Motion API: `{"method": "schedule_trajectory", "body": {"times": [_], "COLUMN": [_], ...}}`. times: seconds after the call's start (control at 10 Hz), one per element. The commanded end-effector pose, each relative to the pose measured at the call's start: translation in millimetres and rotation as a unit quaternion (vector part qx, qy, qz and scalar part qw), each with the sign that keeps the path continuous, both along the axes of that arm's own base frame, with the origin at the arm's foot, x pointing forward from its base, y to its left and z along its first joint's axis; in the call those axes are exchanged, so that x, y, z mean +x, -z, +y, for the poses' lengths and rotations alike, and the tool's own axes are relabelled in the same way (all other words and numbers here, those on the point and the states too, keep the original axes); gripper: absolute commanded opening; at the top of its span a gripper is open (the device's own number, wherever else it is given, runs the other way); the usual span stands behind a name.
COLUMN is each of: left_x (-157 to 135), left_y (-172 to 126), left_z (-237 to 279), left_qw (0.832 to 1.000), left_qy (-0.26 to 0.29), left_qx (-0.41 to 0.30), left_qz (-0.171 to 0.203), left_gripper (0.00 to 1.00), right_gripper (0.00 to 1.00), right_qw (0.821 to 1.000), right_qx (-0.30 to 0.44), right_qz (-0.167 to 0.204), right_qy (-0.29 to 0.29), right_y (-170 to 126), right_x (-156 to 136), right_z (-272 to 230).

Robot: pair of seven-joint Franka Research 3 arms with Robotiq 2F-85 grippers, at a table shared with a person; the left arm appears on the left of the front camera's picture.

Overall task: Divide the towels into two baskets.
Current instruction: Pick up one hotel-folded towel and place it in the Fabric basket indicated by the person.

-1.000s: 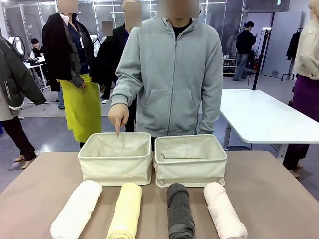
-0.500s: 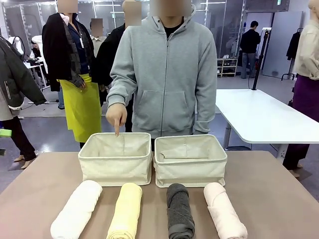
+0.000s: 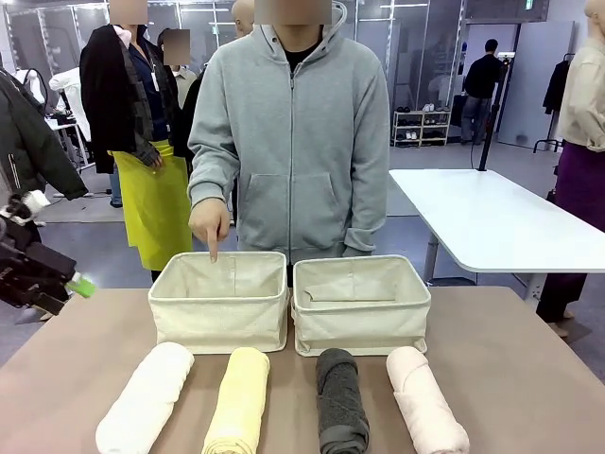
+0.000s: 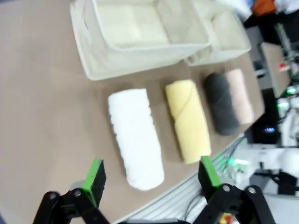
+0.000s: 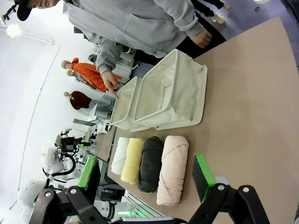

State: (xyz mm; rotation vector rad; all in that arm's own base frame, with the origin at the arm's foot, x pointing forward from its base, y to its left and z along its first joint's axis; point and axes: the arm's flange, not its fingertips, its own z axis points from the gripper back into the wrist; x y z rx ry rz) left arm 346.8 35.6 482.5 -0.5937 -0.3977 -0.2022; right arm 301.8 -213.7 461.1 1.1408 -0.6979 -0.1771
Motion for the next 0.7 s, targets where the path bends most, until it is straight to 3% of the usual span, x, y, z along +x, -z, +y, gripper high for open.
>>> {"method": "schedule_trajectory", "body": {"times": [0.0,0.6], "left_x": [-12.5,-17.3], "left_y": [25.7,74.8], "left_z": [-20.9,-90.4], "left_qw": [0.997,0.981], "left_qy": [0.028,0.102], "left_qx": [0.062,0.151], "left_qz": [0.025,0.071], "left_gripper": [1.00,1.00], "right_gripper": [1.00,1.00], "right_qw": [1.000,1.000], "right_qx": [0.004,0.004], "right_qz": [-0.007,-0.007], "right_qy": [-0.001,-0.001], "right_y": [-2.2,-2.2], "right_x": [-2.0,-2.0], "right_z": [0.2,0.2]}}
